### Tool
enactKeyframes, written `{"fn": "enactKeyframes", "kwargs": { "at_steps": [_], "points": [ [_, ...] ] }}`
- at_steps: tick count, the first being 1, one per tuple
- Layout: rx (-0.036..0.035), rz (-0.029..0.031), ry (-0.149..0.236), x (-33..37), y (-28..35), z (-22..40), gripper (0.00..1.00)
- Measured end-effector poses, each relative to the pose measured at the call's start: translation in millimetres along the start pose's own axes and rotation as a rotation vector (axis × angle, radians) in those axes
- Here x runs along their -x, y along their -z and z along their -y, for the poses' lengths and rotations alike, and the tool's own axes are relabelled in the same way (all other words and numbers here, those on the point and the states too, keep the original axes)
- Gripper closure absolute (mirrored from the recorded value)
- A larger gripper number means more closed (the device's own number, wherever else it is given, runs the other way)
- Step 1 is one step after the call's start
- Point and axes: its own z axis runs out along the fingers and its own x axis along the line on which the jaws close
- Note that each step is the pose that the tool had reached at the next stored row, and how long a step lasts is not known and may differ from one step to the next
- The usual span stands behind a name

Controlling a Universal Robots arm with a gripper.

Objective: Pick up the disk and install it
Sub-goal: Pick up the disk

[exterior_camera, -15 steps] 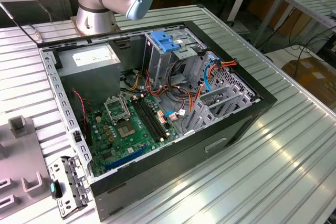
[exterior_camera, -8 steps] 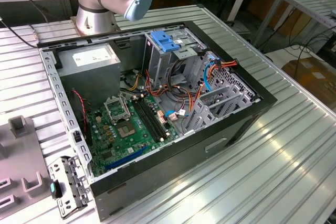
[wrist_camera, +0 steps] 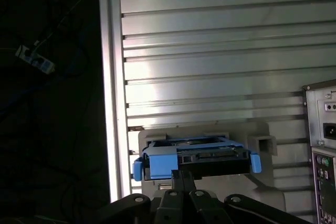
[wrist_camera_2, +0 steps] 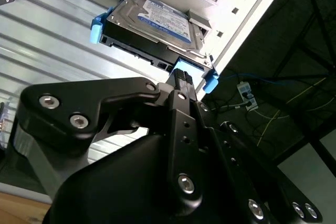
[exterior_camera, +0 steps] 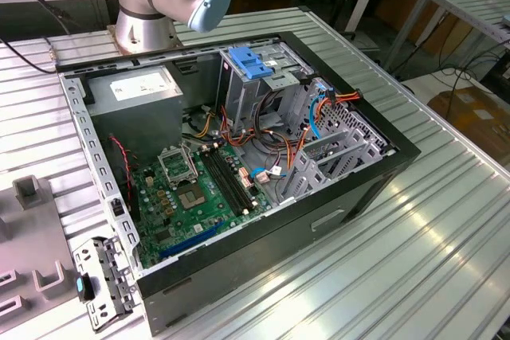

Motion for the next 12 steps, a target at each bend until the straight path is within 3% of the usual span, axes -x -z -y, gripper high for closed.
{"fn": "enactKeyframes", "kwargs": {
  "at_steps": [12],
  "points": [
    [0.0000,0.0001,0.001,-0.7,0.0,0.1,0.89]
  ]
}}
